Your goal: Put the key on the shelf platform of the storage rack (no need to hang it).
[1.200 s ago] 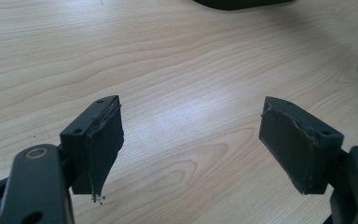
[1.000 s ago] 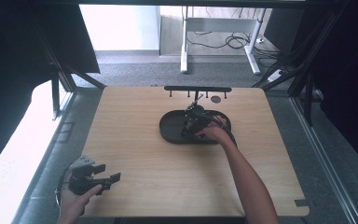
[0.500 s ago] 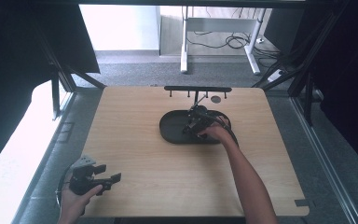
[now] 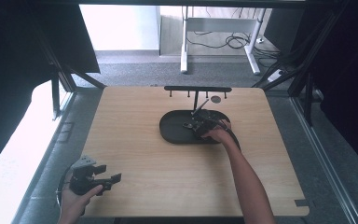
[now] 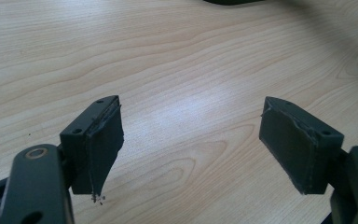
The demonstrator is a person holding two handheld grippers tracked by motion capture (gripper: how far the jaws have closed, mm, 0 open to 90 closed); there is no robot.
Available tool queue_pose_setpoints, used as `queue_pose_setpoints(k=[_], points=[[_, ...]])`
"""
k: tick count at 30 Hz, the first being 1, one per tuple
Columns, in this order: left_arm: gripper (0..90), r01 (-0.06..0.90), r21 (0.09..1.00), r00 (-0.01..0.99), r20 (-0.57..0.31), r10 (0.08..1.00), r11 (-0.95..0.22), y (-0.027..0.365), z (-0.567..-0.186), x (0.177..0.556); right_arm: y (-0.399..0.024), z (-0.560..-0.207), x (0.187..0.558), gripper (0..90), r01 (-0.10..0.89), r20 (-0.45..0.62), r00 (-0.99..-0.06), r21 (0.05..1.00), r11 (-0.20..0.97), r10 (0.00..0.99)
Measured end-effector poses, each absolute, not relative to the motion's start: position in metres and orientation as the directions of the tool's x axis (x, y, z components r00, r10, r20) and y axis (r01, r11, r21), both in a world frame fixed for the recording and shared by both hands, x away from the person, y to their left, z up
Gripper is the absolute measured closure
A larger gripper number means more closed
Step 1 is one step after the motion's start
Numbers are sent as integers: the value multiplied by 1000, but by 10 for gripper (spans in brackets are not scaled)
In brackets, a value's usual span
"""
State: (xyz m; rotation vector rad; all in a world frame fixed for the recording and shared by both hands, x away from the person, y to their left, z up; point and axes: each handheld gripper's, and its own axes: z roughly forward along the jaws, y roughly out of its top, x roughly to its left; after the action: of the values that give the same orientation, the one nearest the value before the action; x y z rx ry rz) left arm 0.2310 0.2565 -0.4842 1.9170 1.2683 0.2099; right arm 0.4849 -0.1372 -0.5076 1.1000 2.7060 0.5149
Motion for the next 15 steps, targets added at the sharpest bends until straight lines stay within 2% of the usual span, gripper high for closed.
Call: queue_pose_setpoints(k=[4, 8, 15], points=[[218, 695, 698, 485, -277, 829, -173, 256, -484, 231, -138, -508, 484, 479, 638, -34, -712, 386, 666, 701], [218, 696, 697, 485, -278, 829, -174, 255, -485, 231, -137, -506, 482, 409, 636, -48, -704, 402, 659, 708], [218, 696, 697, 486, -277, 829, -174, 255, -485, 231, -134, -489, 470, 358, 600, -78, -708, 458, 656, 702]])
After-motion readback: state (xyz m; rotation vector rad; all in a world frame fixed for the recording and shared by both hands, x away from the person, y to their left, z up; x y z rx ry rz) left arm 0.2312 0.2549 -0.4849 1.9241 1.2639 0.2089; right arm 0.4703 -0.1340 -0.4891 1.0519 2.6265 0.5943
